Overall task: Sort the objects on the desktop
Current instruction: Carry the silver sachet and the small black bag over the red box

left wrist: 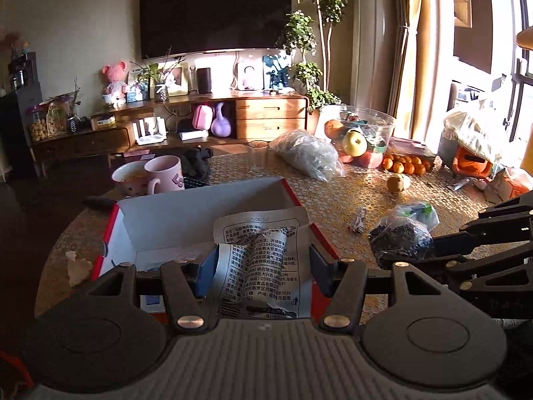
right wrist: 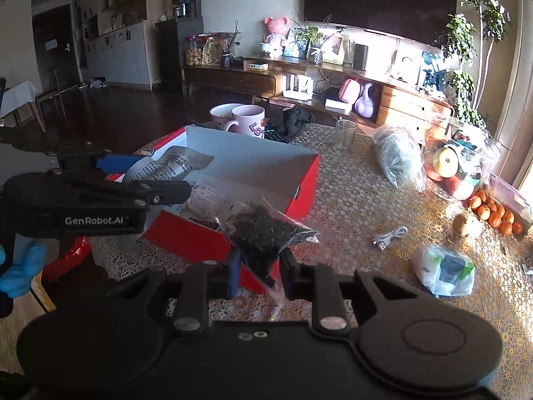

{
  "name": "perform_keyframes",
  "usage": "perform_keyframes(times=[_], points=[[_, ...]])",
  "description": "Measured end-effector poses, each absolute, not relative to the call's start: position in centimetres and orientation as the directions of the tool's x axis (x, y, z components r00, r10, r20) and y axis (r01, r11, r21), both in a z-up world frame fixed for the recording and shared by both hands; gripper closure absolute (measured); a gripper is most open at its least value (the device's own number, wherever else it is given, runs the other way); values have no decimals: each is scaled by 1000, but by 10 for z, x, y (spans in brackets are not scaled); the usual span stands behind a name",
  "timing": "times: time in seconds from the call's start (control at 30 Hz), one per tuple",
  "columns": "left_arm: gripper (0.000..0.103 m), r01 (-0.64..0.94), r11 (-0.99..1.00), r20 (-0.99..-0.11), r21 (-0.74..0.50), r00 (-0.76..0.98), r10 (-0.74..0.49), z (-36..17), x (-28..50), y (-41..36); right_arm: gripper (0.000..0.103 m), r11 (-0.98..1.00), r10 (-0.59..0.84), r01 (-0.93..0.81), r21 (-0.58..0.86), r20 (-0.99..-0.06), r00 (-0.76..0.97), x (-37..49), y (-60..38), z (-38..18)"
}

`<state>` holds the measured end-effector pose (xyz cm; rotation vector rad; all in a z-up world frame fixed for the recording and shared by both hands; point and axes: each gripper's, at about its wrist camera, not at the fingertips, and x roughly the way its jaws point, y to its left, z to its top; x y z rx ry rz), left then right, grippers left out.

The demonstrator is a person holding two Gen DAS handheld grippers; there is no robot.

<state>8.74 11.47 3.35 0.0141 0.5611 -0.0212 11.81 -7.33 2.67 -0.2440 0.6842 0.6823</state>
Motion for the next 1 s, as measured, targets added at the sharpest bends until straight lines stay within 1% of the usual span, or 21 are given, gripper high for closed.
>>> perform_keyframes(times=[0.17,0.5,0.77,1.0], points=[[46,-29,999,-544,26,838,38,32,97,142,78,735,513,-678,10,-662,546,125,-55,25],[46,-93,995,-582,45,806,102,25,125,185,78,703,527,-711,24,-689,498,149,-24,20],[46,-82,992,-605,97,787,124,16,146,197,78,692,524,-722,22,-703,481,172,-7,10],[46,-64,991,-640,115,759,123,9,169,205,78,680,524,-733,18,-712,468,193,11,5]])
